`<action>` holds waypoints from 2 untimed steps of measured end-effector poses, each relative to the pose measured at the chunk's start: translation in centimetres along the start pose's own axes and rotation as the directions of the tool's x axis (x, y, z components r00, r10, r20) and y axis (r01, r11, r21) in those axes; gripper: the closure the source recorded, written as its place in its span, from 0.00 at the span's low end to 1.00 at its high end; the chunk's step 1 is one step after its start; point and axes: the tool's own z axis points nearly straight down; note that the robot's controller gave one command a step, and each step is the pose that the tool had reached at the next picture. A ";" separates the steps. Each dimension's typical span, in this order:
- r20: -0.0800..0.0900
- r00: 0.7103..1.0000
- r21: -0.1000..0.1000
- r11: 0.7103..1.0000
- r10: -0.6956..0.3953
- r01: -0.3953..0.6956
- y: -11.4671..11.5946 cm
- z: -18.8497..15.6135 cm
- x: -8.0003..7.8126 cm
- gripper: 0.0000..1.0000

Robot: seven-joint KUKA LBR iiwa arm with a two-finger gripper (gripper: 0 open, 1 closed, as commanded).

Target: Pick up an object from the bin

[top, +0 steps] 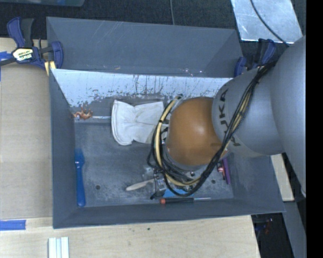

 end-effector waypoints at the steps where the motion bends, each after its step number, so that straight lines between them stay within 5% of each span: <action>1: -0.006 1.000 0.000 1.000 0.000 0.000 0.0 -3.9 0.2 1.00; 2: -0.004 1.000 0.000 1.000 0.001 -0.001 0.0 -7.3 0.1 1.00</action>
Offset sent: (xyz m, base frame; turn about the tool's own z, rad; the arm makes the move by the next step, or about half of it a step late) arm -0.0012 -0.0004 0.0977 0.0003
